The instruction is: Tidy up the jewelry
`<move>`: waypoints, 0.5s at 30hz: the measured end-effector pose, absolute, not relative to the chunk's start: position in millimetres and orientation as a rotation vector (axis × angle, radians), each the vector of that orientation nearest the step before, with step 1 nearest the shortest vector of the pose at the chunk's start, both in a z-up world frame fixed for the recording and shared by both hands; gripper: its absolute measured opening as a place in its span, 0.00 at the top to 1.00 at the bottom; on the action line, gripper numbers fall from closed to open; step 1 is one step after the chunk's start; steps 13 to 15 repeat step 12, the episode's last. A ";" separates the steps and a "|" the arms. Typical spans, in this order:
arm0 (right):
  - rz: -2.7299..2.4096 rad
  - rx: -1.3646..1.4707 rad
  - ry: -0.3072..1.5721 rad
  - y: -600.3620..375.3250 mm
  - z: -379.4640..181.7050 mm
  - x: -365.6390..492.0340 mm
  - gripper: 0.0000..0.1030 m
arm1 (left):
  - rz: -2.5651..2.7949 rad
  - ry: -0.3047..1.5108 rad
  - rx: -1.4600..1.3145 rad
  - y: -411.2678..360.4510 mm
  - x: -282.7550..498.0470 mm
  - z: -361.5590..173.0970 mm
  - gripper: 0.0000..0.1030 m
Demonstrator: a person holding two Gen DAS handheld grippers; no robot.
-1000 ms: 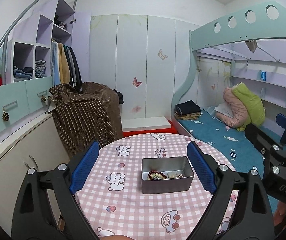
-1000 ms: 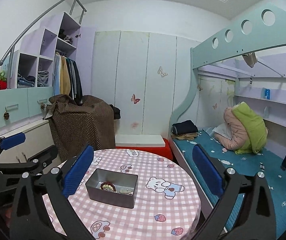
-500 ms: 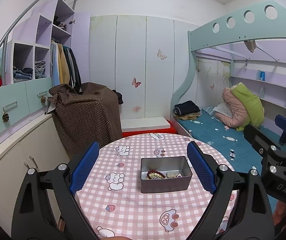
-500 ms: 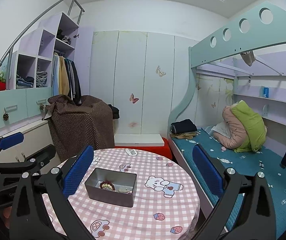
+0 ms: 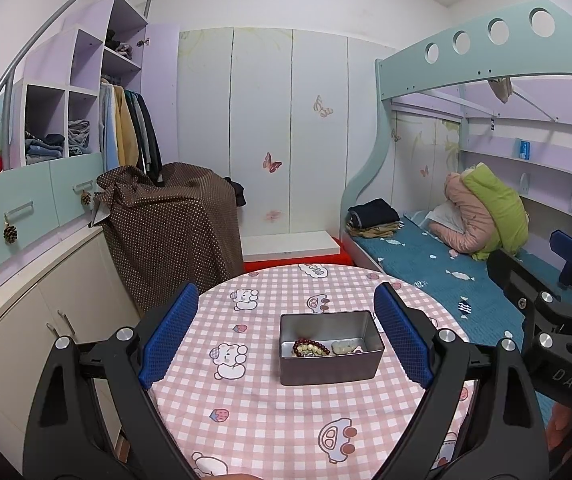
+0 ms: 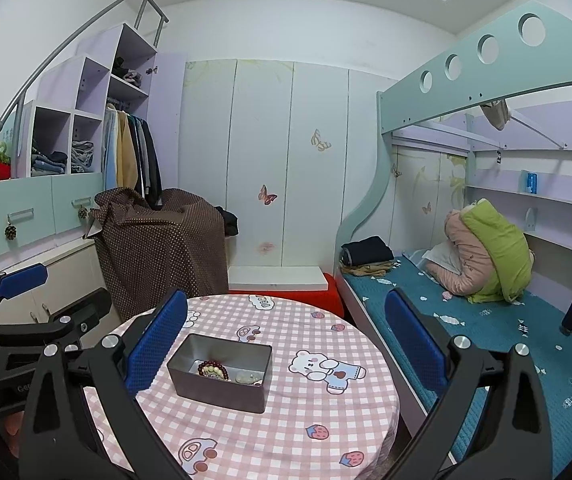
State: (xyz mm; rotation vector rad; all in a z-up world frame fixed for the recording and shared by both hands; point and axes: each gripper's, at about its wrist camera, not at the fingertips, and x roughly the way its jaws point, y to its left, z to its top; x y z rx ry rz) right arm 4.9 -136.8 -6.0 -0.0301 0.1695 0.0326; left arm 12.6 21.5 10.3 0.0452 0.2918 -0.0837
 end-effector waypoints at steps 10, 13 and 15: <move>0.036 -0.028 0.181 -137.5 -8.9 9.0 0.08 | -0.085 0.303 0.043 23.2 16.3 5.6 0.12; 0.037 -0.027 0.184 -137.6 -9.7 9.7 0.07 | -0.085 0.307 0.042 23.0 17.4 4.5 0.12; 0.037 -0.027 0.184 -137.6 -9.7 9.7 0.07 | -0.085 0.307 0.042 23.0 17.4 4.5 0.12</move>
